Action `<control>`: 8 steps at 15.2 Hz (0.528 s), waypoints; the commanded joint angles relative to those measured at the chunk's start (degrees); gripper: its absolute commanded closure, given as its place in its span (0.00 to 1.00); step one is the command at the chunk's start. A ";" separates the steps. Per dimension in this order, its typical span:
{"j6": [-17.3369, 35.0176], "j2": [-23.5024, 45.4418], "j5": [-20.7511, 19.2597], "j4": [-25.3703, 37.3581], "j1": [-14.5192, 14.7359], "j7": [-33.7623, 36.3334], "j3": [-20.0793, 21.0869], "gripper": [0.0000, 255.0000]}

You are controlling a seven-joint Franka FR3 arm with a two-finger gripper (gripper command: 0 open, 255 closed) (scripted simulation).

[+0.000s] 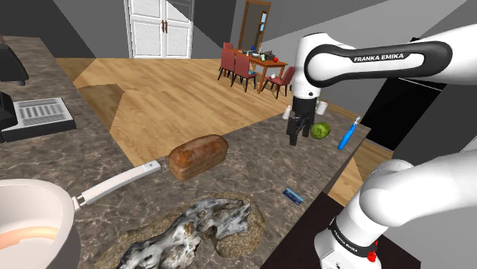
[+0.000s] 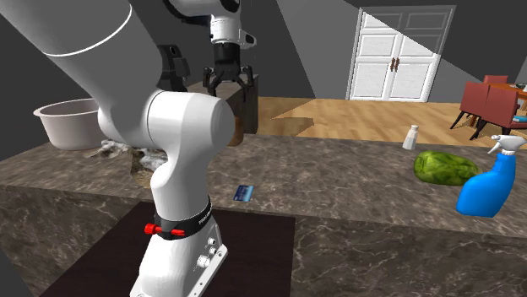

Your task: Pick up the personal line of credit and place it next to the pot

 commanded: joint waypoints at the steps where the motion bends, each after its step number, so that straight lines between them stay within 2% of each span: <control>1: 2.97 2.37 -0.36 -2.58 -0.26 -0.54 -0.53 0.00; 8: 12.30 12.86 -2.47 -8.35 -1.81 -2.82 -2.79 0.00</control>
